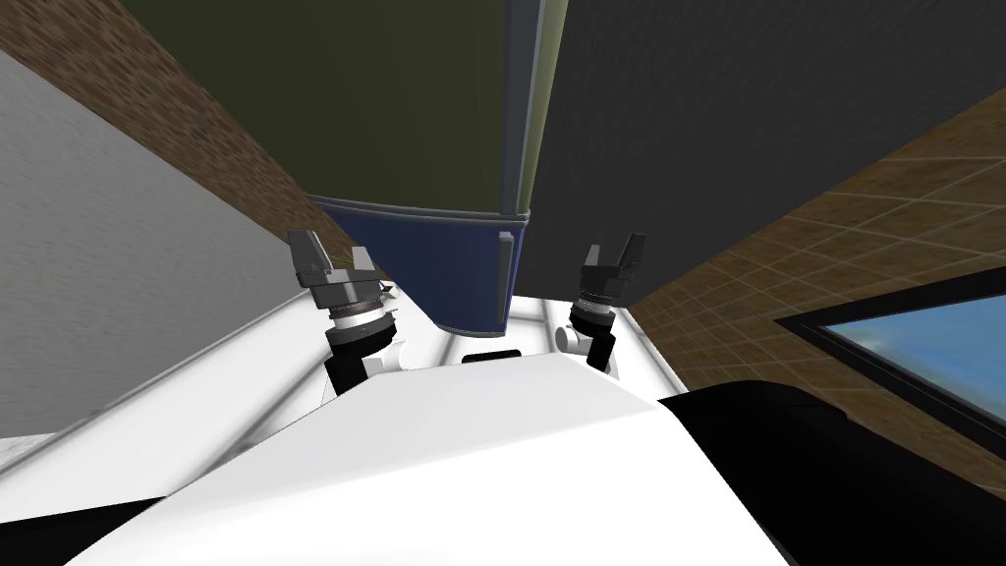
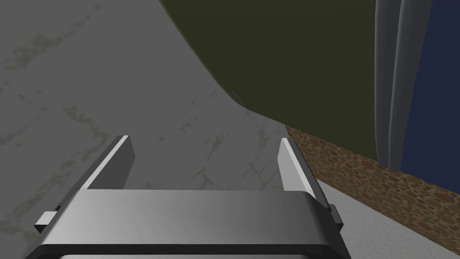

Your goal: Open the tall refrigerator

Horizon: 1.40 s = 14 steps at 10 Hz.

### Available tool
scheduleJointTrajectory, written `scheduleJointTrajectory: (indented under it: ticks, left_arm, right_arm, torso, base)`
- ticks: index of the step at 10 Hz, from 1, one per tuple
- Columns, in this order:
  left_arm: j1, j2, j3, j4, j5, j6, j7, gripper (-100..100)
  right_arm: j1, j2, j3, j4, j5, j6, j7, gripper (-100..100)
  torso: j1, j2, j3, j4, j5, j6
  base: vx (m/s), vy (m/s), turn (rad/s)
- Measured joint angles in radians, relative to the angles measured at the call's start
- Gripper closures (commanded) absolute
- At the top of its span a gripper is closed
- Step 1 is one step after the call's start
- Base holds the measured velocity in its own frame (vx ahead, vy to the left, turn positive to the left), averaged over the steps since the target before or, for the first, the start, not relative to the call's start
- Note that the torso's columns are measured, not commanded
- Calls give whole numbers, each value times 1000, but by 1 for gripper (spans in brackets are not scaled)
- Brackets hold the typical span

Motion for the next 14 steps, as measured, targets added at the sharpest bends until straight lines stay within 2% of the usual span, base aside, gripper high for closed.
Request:
scheduleJointTrajectory:
  ticks: [2,9,10,11,14]
  left_arm:
    - [0,0,0,0,0,0,0,0]
    - [0,0,0,0,0,0,0,0]
    - [0,0,0,0,0,0,0,-100]
    - [-8,28,1,-1,-1,7,-1,-100]
    - [-32,121,1,0,-7,38,-4,-100]
  right_arm:
    - [0,0,0,0,0,0,0,0]
    - [0,0,0,0,0,0,0,0]
    - [0,0,0,0,0,0,0,0]
    - [0,0,0,0,0,0,0,0]
    - [0,0,0,0,0,0,0,0]
  torso:
    - [0,104,-209,105,0,0]
    - [0,618,-1234,617,0,0]
    - [0,691,-1382,691,0,0]
    - [0,725,-1451,724,0,0]
    - [-1,738,-1476,738,0,0]
  base:
    - [0,0,0]
    - [0,0,0]
    - [5,-9,3]
    - [1,-16,3]
    - [-2,-31,6]
